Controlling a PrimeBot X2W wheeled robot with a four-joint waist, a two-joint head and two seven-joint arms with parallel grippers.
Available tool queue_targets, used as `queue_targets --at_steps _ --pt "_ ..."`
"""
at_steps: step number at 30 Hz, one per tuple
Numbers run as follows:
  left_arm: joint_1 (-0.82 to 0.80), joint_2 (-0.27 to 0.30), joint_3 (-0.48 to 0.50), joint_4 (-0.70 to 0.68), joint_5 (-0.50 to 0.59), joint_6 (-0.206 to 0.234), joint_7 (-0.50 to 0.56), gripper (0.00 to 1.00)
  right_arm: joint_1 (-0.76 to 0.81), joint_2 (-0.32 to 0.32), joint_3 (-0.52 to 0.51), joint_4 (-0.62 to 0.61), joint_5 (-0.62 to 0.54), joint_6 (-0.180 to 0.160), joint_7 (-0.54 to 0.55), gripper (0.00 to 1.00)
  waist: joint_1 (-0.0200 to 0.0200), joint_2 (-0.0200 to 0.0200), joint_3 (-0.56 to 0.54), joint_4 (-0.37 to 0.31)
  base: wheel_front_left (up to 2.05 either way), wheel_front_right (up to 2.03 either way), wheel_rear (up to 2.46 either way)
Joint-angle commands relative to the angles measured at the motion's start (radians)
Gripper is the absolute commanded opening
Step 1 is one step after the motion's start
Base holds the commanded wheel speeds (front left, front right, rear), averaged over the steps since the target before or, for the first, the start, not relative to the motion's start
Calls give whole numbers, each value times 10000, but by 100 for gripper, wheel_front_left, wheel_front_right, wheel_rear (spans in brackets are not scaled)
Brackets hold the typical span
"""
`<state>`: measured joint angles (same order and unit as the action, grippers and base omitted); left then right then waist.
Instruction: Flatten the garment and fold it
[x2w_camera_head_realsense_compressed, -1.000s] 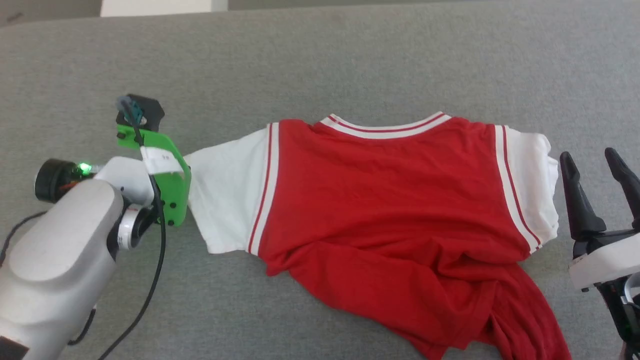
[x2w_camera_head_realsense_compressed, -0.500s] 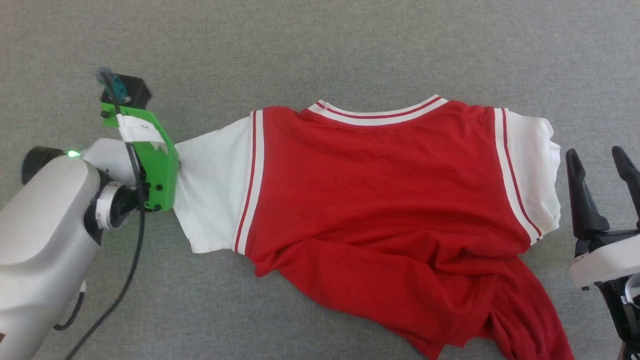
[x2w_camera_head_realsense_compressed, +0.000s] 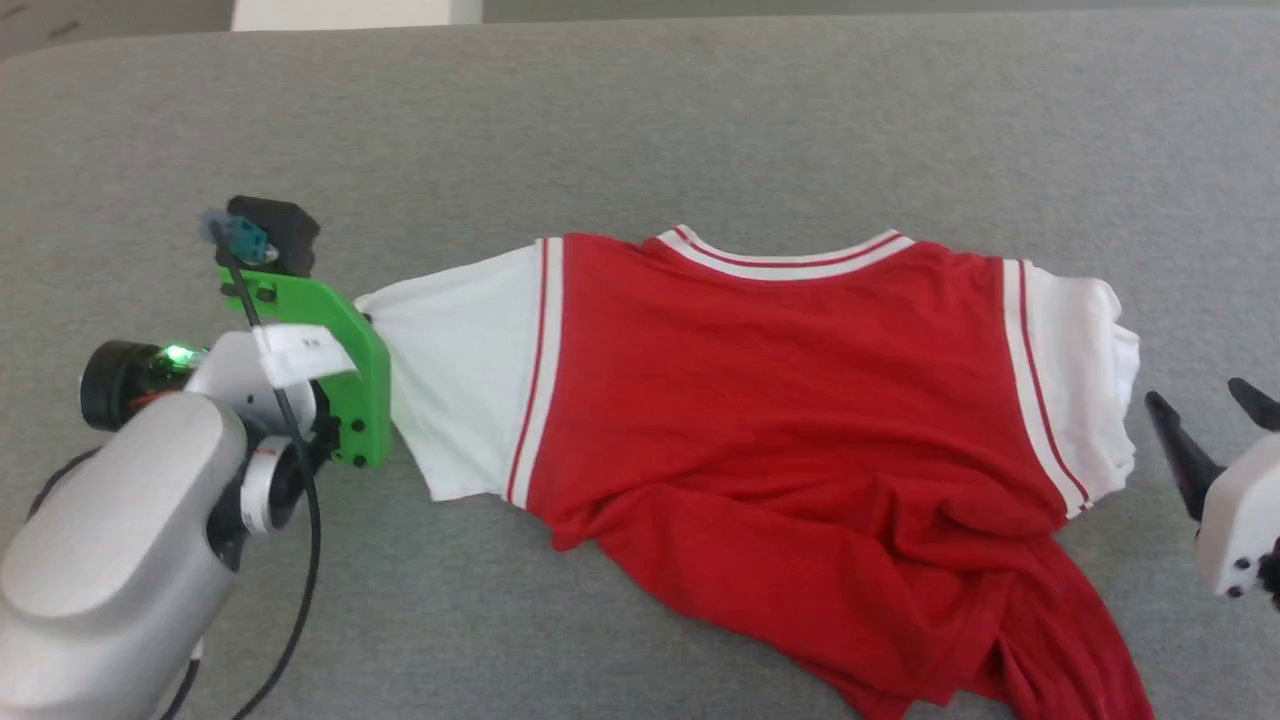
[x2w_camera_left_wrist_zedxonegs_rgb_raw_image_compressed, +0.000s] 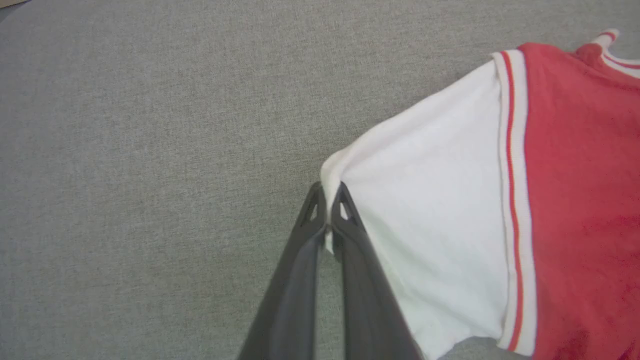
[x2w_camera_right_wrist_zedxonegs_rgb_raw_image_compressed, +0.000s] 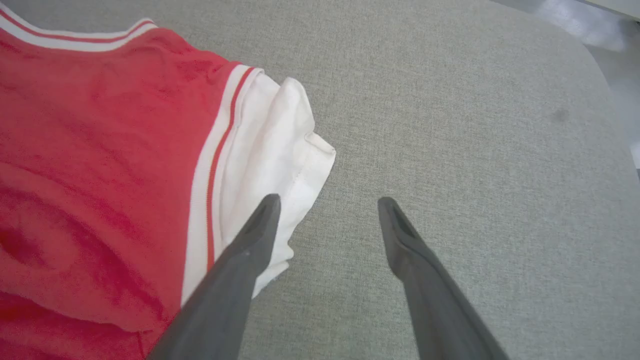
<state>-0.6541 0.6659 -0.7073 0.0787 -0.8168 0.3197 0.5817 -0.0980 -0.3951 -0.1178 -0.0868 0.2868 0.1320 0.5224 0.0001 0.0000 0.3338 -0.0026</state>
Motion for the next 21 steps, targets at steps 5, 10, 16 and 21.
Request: queue_targets --at_steps 5,10,16,21 --pt "464 271 -32 -1106 277 413 27 0 -1181 -1039 640 685 415 -13 1574 100 -1 0 -192 531 0 0 0" --pt "620 315 -119 -1820 382 649 83 0 -2068 -1850 1493 1571 588 -13 2391 100 -1 0 -33 774 0 0 0" --pt "622 243 -179 -2158 398 707 97 0 -2895 -2411 2521 2510 752 -13 2688 100 -1 0 224 940 0 0 0" --pt "516 147 -216 -2291 416 706 104 0 -3445 -2745 3314 3119 837 -13 2599 100 -1 0 473 1109 0 0 0"
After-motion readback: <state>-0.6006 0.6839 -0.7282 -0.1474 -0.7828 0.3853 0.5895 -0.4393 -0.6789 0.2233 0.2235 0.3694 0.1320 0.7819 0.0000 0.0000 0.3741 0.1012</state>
